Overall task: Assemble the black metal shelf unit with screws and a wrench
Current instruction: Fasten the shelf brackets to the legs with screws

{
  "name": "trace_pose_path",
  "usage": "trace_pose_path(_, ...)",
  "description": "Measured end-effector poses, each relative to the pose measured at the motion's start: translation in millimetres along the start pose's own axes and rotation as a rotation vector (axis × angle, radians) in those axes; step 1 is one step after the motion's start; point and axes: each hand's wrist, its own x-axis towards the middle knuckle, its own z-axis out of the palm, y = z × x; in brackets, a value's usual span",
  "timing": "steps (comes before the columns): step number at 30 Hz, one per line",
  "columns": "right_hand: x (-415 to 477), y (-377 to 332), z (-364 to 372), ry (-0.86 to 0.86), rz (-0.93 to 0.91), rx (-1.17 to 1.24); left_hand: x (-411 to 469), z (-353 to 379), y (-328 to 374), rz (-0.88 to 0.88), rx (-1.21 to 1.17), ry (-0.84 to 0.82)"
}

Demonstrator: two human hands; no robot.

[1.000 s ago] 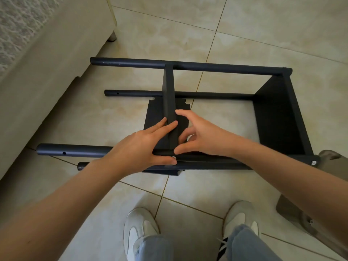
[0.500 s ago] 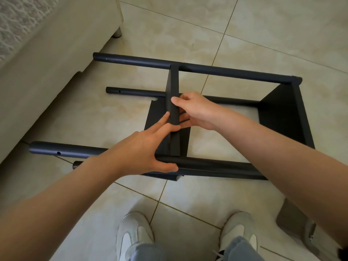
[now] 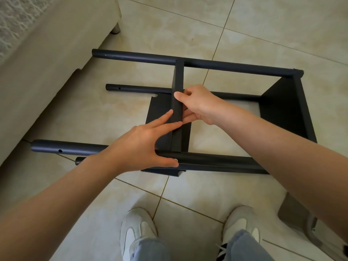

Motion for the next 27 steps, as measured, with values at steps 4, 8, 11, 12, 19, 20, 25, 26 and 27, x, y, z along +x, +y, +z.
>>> trace_pose_path(4, 1, 0, 2, 0.036, 0.012, 0.038, 0, 3, -3, 0.02, 0.036, 0.011)
trace_pose_path(8, 1, 1, 4, 0.039, 0.016, 0.095, 0, 5, -6, 0.097, 0.058, 0.053)
trace_pose_path(11, 2, 4, 3, 0.043, 0.019, 0.12, 1, 10, -9, 0.172, 0.171, 0.067)
trace_pose_path(12, 2, 4, 2, 0.045, 0.018, 0.127, 1, 11, -10, 0.19, 0.212, 0.069)
trace_pose_path(19, -3, 12, -8, -0.003, 0.039, 0.061, 1, 11, -8, 0.171, 0.212, 0.054)
trace_pose_path(20, -6, 14, -11, -0.007, 0.023, 0.038, 1, 11, -8, 0.167, 0.2, 0.058)
trace_pose_path(25, -32, 28, -31, 0.015, -0.082, -0.095, 0, 8, -1, 0.128, 0.205, 0.075)
trace_pose_path(26, -40, 31, -35, 0.026, -0.095, -0.105, 0, 7, 1, 0.119, 0.225, 0.071)
trace_pose_path(27, -50, 34, -40, 0.037, -0.107, -0.11, 0, 7, 3, 0.109, 0.25, 0.062)
